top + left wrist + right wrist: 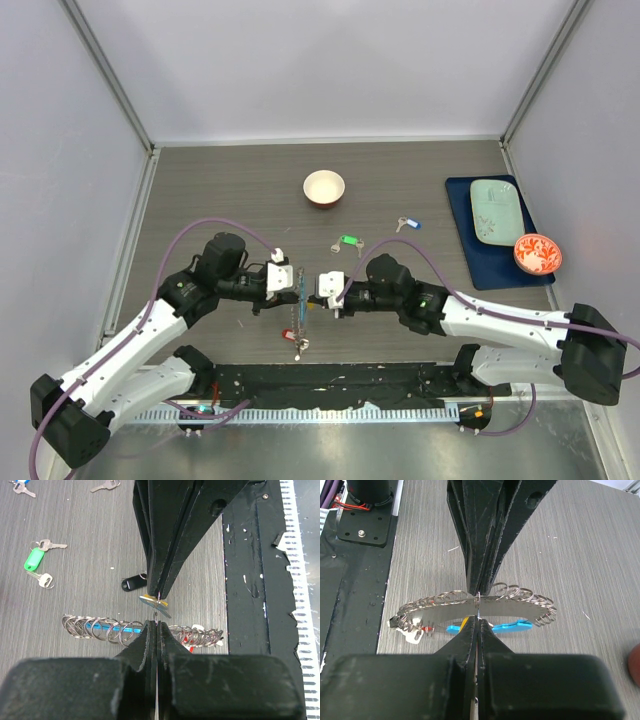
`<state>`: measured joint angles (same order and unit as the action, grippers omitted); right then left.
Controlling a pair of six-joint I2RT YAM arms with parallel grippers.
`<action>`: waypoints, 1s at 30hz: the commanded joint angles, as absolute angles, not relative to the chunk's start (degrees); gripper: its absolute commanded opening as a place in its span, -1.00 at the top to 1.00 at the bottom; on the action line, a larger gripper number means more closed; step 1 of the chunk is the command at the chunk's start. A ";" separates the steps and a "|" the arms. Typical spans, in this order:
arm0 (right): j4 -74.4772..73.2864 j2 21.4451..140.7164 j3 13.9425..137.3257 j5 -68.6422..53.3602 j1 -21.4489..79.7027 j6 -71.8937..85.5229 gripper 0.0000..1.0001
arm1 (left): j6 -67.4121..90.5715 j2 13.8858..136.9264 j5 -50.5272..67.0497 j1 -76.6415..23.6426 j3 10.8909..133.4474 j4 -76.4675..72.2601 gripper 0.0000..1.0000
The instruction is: Put the keys on the keyring
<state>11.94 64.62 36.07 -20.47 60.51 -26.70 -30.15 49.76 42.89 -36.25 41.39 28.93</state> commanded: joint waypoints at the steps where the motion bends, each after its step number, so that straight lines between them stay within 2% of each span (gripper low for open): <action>1: 14.59 64.86 38.06 -20.57 61.00 -26.89 0.99 | -29.44 48.78 44.38 -36.12 42.36 24.79 1.00; 30: 15.20 62.85 37.00 -17.40 61.43 -27.07 0.99 | -29.09 48.78 44.74 -36.12 42.36 24.87 1.00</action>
